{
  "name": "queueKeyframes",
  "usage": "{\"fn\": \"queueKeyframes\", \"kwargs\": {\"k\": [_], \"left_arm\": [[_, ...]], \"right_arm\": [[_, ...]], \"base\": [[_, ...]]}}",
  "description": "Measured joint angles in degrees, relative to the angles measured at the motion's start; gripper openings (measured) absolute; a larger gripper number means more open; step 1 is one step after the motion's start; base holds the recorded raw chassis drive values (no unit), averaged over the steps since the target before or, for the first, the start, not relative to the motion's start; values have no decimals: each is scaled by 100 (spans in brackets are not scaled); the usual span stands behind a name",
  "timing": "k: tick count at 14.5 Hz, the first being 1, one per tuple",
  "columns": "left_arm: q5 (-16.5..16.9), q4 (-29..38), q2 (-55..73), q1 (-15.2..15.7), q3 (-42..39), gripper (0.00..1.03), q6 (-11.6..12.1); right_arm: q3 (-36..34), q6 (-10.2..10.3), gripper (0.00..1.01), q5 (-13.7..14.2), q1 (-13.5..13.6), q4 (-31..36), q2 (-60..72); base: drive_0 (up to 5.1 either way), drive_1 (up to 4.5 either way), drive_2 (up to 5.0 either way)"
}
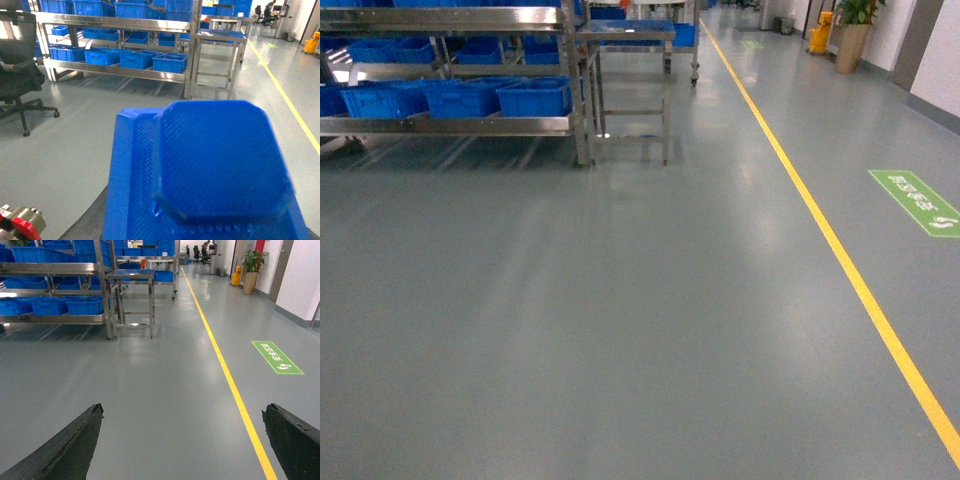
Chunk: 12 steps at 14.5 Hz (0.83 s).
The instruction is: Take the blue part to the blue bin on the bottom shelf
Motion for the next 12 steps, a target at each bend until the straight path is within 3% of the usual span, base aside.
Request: {"fn": "queueKeyframes", "kwargs": {"k": [12], "left_arm": [[0,0,0,0,0,43,0]], "right_arm": [[0,0,98,0,0,0,0]], "base": [[0,0,0]]}}
